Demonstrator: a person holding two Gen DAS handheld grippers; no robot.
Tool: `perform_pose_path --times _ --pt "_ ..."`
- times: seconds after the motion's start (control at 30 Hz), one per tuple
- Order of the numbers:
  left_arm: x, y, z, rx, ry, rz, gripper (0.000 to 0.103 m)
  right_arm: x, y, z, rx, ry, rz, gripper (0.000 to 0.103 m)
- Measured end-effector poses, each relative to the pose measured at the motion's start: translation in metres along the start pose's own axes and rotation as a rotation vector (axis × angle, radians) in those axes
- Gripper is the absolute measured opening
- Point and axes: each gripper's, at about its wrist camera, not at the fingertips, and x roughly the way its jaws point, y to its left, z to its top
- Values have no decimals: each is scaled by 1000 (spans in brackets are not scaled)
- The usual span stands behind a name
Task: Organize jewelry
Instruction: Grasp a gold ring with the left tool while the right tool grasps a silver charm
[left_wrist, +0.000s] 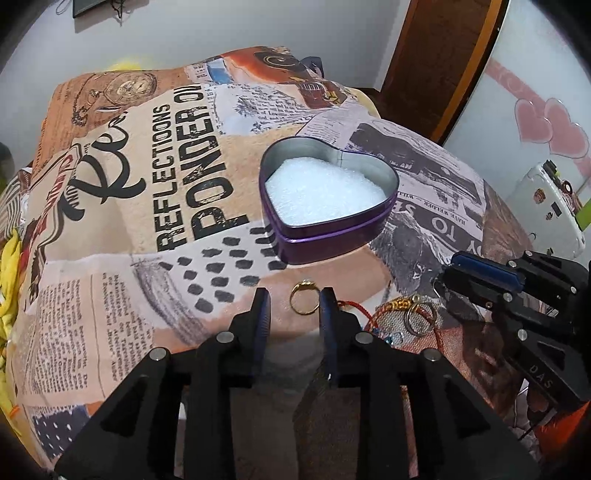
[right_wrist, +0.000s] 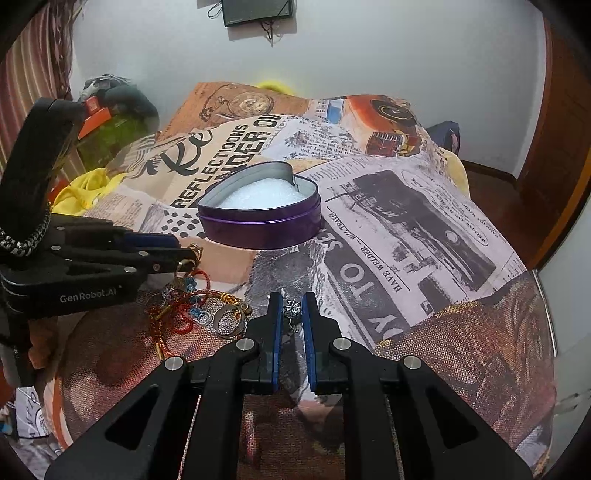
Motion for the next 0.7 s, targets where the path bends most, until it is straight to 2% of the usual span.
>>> perform_pose_path --times 0.33,0.43,0.7 --pt "7 -4 3 -7 11 -3 27 -1 -3 1 7 -5 9 9" --pt "8 -7 2 7 5 24 18 -3 -5 3 15 -9 19 10" --pt "1 -7 1 5 -4 23 17 -13 -4 9 9 -35 5 10"
